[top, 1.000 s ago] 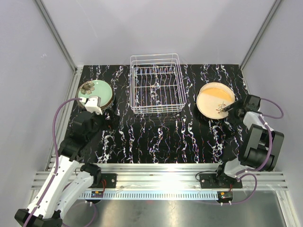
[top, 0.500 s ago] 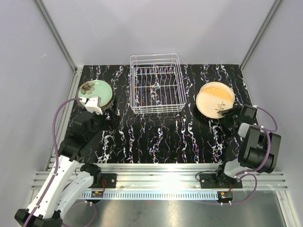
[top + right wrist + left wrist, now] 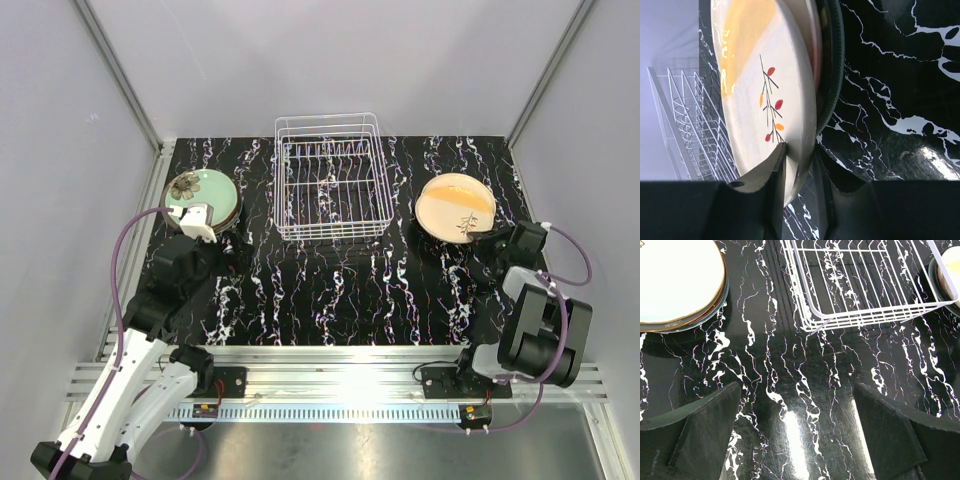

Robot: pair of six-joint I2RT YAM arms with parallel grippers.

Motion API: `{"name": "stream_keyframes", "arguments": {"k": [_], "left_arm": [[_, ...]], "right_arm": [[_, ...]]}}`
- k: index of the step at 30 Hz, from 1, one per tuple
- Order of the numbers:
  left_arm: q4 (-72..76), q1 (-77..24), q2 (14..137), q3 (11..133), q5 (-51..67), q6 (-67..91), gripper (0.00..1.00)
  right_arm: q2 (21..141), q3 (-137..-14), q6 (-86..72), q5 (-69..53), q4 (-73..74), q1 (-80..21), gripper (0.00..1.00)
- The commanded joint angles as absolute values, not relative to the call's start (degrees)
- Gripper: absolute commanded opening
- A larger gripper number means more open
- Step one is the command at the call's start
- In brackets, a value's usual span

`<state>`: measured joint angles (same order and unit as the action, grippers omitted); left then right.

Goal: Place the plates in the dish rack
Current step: Grab a plate with the right arm

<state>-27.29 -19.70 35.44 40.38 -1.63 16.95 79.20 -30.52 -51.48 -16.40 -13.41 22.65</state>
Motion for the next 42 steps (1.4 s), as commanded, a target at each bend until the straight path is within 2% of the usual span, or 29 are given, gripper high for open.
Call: {"name": "stream_keyframes", "arguments": {"k": [1, 11, 23, 42], "left_arm": [[-24.8, -19.9, 35.6, 41.8, -0.4, 16.6, 0.99], [-25.0, -19.9, 35.7, 42.0, -0.9, 16.5, 0.99], [-25.4, -19.9, 35.3, 42.2, -2.0, 16.3, 0.99], [-25.8, -19.9, 35.5, 42.3, -3.3, 16.2, 0.99]], "right_arm": [[74.7, -30.9, -51.5, -13.4, -12.3, 22.7, 0.15], [70.8, -33.5, -55.2, -10.1, -9.7, 23.4, 0.0], [71.6, -34.8, -59.4, -14.5, -17.4, 23.8, 0.0], [71.7, -44.0, -56.0, -19.1, -12.3, 23.8, 0.0]]}}
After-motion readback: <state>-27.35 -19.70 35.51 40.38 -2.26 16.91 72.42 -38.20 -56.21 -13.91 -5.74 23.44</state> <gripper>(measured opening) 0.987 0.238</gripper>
